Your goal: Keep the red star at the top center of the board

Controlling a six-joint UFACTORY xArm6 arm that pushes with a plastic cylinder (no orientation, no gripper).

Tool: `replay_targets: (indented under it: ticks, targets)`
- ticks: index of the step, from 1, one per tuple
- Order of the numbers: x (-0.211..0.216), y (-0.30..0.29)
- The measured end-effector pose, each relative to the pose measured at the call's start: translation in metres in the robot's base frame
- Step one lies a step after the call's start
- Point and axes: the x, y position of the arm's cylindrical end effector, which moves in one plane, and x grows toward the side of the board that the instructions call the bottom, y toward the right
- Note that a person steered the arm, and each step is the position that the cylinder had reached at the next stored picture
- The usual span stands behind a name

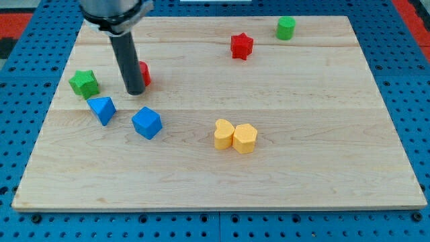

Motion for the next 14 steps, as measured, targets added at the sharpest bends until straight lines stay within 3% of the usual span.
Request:
replay_targets:
  ticks: [2,3,4,6,10,14]
  targets:
    - [-0.058,-0.009]
    - [-0.036,0.000]
    - [-0.020,0.069]
    - [-0.054,0.208]
    - [-0.145,0.226]
    - [-0.150,0.214]
